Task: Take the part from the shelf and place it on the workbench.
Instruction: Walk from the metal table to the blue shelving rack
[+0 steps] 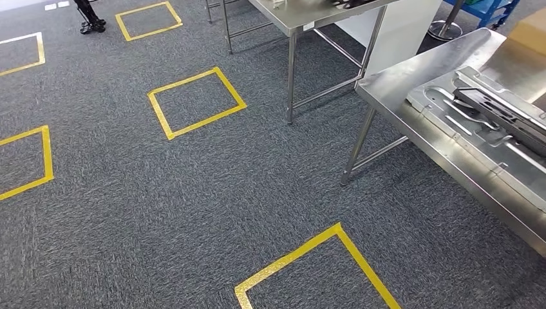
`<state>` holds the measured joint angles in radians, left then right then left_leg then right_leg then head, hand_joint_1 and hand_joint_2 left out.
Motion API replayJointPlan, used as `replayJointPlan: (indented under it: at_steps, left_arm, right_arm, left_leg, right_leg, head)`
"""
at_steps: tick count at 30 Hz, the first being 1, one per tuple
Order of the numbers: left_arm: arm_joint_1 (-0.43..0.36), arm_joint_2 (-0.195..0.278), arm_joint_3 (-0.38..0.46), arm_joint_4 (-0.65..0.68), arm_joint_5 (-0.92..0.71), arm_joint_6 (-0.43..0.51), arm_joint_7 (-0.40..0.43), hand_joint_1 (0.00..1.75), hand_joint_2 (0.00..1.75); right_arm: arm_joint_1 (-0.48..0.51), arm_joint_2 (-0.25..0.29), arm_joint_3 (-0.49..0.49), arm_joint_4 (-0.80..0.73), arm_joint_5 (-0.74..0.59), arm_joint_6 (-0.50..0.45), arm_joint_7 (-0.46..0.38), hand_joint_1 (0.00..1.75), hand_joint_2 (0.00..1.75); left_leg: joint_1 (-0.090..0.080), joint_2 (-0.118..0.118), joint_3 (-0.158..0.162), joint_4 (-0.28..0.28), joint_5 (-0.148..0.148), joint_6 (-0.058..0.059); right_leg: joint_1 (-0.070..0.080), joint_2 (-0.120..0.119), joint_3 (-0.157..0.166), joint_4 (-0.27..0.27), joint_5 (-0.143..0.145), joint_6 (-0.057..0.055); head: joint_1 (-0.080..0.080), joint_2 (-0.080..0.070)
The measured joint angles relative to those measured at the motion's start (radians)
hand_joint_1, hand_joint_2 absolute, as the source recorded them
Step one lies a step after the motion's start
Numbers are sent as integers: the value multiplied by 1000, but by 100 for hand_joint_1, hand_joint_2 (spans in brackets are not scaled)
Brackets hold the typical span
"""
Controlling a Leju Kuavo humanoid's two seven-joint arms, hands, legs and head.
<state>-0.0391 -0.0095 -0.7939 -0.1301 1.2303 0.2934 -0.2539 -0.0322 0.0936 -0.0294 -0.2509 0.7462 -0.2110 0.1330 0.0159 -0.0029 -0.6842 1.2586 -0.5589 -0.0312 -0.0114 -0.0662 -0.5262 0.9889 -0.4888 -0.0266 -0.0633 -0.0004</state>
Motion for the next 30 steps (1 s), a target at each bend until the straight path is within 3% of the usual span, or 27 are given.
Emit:
replayJointPlan:
  at_steps: [1, 3, 5, 7, 9, 11, 12, 13, 14, 15, 16, 18, 20, 22, 23, 25, 26, 28, 29, 30]
  left_arm:
    - [1, 5, 0, 0, 4, 2, 11, 0, 0]
    - [-3, 14, 0, 0, 11, 7, 25, 0, 0]
    - [-8, 22, 0, 0, 21, 12, 21, 0, 0]
    - [-9, 25, 0, 1, 26, 25, 7, 0, 0]
    - [-15, 1, -10, 2, 8, 91, 2, 0, 0]
    - [-26, -54, -29, 4, -19, 214, 7, 0, 0]
    - [-29, -83, -39, 4, -27, 268, 12, 0, 0]
    - [-30, -110, -48, 2, -33, 304, 22, 0, 0]
    - [-31, -133, -56, -2, -39, 323, 38, 0, 0]
    - [-32, -149, -65, -5, -45, 329, 59, 0, 0]
    - [-34, -161, -73, -8, -48, 328, 79, 0, 0]
    - [-39, -170, -86, -12, -54, 320, 109, 0, 0]
    - [-41, -172, -96, -15, -56, 312, 124, 0, 0]
    - [-41, -174, -103, -16, -58, 305, 143, 0, 0]
    - [-41, -174, -106, -16, -59, 301, 157, 0, 0]
    - [-43, -174, -113, -16, -61, 295, 190, 0, 0]
    - [-44, -174, -116, -16, -61, 293, 203, 0, 0]
    - [-45, -174, -122, -16, -61, 290, 216, 0, 0]
    - [-44, -174, -125, -16, -61, 289, 219, 0, 0]
    - [-44, -174, -126, -16, -61, 288, 220, 0, 0]
  right_arm:
    - [1, 0, -9, 6, 0, -2, -4, 0, 0]
    - [-5, 4, -20, 13, 12, -9, -23, 0, 0]
    - [-20, 12, -23, 16, 35, -4, -42, 0, 0]
    - [-43, 22, -22, 16, 66, 16, -46, 0, 0]
    - [-63, 32, -18, 16, 93, 34, -30, 0, 0]
    - [-73, 37, -10, 17, 117, 46, -9, 0, 0]
    - [-75, 39, -4, 17, 129, 50, -2, 0, 0]
    - [-76, 40, 2, 18, 139, 52, 4, 0, 0]
    - [-76, 42, 8, 18, 146, 51, 9, 0, 0]
    - [-74, 43, 13, 19, 150, 49, 13, 0, 0]
    - [-73, 45, 16, 20, 151, 46, 17, 0, 0]
    - [-70, 46, 19, 23, 151, 43, 21, 0, 0]
    - [-69, 46, 20, 25, 151, 42, 23, 0, 0]
    - [-70, 48, 20, 26, 148, 37, 24, 0, 0]
    - [-70, 49, 20, 26, 147, 32, 25, 0, 0]
    - [-67, 53, 20, 27, 146, 19, 27, 0, 0]
    - [-65, 54, 20, 28, 147, 14, 29, 0, 0]
    - [-59, 54, 20, 30, 150, 10, 35, 0, 0]
    - [-58, 54, 20, 31, 151, 9, 37, 0, 0]
    - [-57, 54, 20, 31, 151, 10, 38, 0, 0]
  left_leg:
    - [2, 12, 39, -66, 32, -1]
    - [-1, 60, 114, -206, 76, 6]
    - [-10, 81, 139, -262, 84, 20]
    - [-11, 59, 139, -266, 90, 35]
    - [-9, 38, 142, -273, 99, 50]
    - [-12, 15, 140, -275, 105, 63]
    - [-15, 1, 137, -274, 107, 67]
    - [-19, -15, 136, -273, 107, 69]
    - [-21, -32, 135, -271, 108, 70]
    - [-22, -49, 135, -269, 108, 70]
    - [-22, -65, 137, -268, 107, 70]
    - [-23, -91, 137, -264, 106, 66]
    - [-24, -106, 130, -260, 105, 57]
    - [-22, -119, 124, -259, 105, 45]
    - [-22, -109, 120, -253, 101, 39]
    - [-22, -61, 91, -191, 60, 30]
    - [-21, -33, 63, -130, 26, 26]
    - [-14, -13, -2, 2, -33, 17]
    - [-10, -9, -18, 34, -38, 13]
    - [-7, -5, -14, 26, -24, 10]
  right_leg:
    - [0, -9, 1, 1, -1, 2]
    - [3, -23, 6, 3, -6, 12]
    - [7, -38, 11, 4, -9, 24]
    - [5, -49, 15, 4, -12, 38]
    - [0, -13, 5, 38, -39, 49]
    - [-3, 42, -47, 151, -104, 53]
    - [-3, 54, -82, 224, -136, 53]
    - [-3, 60, -112, 280, -153, 53]
    - [-2, 63, -127, 305, -149, 51]
    - [-1, 66, -123, 286, -123, 49]
    - [0, 73, -101, 231, -83, 45]
    - [-1, 110, -46, 92, -13, 37]
    - [-1, 135, -22, 26, 6, 32]
    - [0, 121, -21, 19, 7, 25]
    - [-1, 110, -18, 14, 9, 19]
    - [-4, 84, -14, 4, 13, 6]
    - [-2, 70, -13, 2, 13, 3]
    - [0, 41, -13, 3, 10, 1]
    - [0, 27, -13, 3, 9, 2]
    - [0, 13, -12, 4, 7, 4]
  head:
    - [0, 0]
    - [0, 0]
    - [0, 0]
    - [0, 0]
    - [0, 0]
    - [0, 0]
    - [0, 0]
    - [0, 0]
    - [0, 0]
    - [0, 0]
    - [0, 0]
    - [0, 0]
    - [0, 0]
    - [0, 0]
    - [0, 0]
    - [0, 0]
    - [0, 0]
    - [0, 0]
    - [0, 0]
    - [0, 0]
